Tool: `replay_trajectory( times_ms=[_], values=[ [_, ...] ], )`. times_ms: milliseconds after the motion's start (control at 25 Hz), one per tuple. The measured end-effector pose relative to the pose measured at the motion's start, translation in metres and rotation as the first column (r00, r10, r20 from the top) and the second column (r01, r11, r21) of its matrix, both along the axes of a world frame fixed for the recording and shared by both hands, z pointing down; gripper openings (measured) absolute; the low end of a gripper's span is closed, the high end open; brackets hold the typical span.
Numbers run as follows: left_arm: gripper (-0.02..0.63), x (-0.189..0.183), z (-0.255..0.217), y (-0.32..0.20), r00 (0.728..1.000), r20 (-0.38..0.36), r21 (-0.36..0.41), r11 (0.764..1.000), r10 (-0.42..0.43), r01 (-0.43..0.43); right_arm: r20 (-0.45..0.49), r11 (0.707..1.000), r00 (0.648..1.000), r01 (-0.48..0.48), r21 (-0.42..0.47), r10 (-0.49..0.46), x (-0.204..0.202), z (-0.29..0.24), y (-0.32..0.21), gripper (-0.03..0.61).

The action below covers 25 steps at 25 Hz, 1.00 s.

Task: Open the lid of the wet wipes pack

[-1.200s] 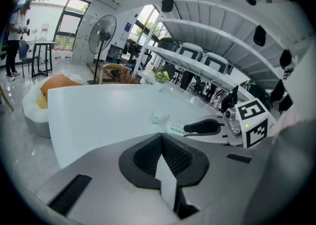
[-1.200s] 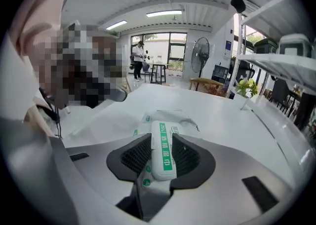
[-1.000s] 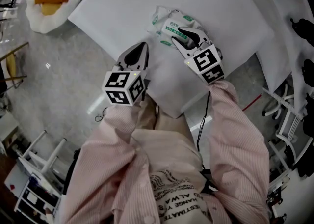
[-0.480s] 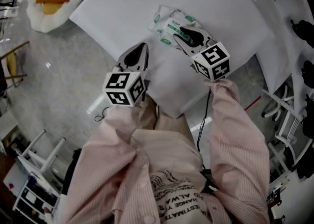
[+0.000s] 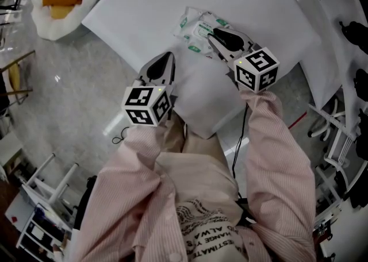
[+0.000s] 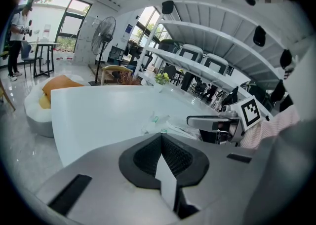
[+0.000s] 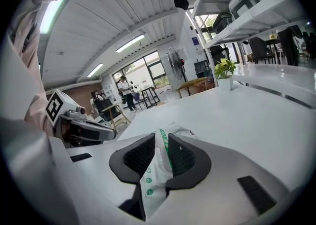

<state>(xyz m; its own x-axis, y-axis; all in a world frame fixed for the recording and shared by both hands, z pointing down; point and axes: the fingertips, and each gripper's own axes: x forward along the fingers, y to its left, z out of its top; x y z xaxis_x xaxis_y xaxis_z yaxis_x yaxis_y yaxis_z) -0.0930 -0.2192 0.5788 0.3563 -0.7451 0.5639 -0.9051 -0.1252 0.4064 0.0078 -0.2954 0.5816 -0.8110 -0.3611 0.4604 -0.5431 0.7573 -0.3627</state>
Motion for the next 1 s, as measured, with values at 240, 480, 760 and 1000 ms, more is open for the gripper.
replay_trajectory(
  times_ms=[240, 480, 760, 1000],
  values=[
    [0.0, 0.0, -0.002, -0.002, 1.0, -0.001, 0.009, 1.0, 0.006, -0.006, -0.037, 0.998, 0.999, -0.01, 0.067, 0.012, 0.001, -0.007, -0.007, 0.054],
    [0.0, 0.001, -0.003, -0.003, 1.0, -0.005, 0.01, 1.0, 0.008, -0.008, -0.063, 0.992, 0.998, -0.022, 0.121, 0.03, 0.004, -0.012, -0.014, 0.041],
    [0.0, 0.003, 0.0, -0.004, 1.0, -0.006, 0.007, 1.0, 0.015, -0.015, -0.09, 0.982, 0.993, -0.059, 0.18, 0.076, 0.009, -0.015, -0.031, 0.029],
    [0.0, 0.006, 0.002, -0.008, 1.0, -0.01, 0.005, 1.0, 0.019, -0.018, -0.112, 0.976, 0.987, -0.09, 0.197, 0.114, 0.017, -0.011, -0.046, 0.026]
  ],
)
